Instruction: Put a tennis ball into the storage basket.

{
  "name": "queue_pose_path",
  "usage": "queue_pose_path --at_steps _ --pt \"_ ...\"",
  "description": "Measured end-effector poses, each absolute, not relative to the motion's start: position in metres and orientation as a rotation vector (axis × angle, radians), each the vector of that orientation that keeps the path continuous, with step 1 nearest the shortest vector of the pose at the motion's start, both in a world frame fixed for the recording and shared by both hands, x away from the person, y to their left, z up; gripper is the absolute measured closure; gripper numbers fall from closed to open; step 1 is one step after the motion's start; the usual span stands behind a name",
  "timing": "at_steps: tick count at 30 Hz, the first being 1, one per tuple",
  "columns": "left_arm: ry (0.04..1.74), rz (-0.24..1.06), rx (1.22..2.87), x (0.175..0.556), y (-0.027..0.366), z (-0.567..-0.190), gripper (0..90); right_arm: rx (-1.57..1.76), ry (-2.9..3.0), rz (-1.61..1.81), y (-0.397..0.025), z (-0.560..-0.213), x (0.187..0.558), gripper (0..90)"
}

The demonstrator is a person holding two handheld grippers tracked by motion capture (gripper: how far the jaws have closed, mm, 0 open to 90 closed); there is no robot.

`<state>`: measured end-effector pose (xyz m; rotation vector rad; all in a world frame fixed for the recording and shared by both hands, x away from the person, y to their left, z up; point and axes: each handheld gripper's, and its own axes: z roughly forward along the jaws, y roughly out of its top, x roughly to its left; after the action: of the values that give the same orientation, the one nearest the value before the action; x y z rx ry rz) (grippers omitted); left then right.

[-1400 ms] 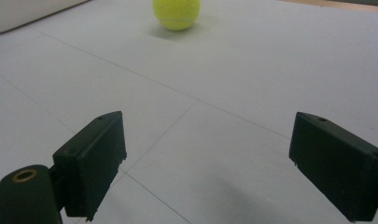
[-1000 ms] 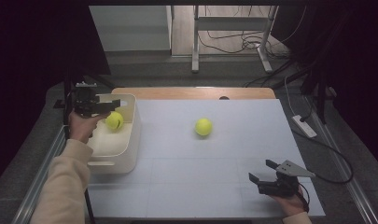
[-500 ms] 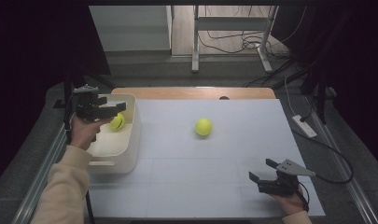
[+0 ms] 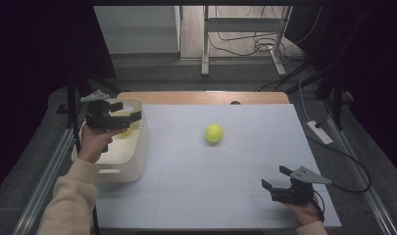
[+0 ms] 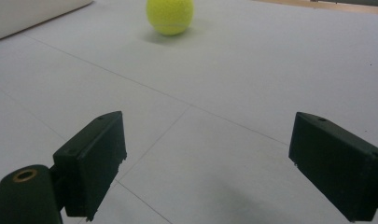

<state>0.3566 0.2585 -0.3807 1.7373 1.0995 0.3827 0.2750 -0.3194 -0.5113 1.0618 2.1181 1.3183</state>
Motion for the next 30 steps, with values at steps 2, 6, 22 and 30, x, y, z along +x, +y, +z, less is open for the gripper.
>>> queue_pose_path --at_steps 2,6,22,30 --pt "1.082 0.378 1.734 0.353 0.256 -0.379 7.3 1.059 2.115 1.323 -0.319 -0.511 0.274 10.8" --pt "1.063 0.384 1.733 0.348 0.252 -0.376 7.4 1.055 2.112 1.326 -0.319 -0.510 0.274 10.8" --pt "1.014 0.370 1.732 0.343 0.234 -0.376 7.5 1.049 2.116 1.328 -0.320 -0.511 0.274 10.8" --pt "0.981 0.362 1.746 0.343 0.224 -0.374 7.5 1.048 2.114 1.325 -0.320 -0.511 0.274 10.8"
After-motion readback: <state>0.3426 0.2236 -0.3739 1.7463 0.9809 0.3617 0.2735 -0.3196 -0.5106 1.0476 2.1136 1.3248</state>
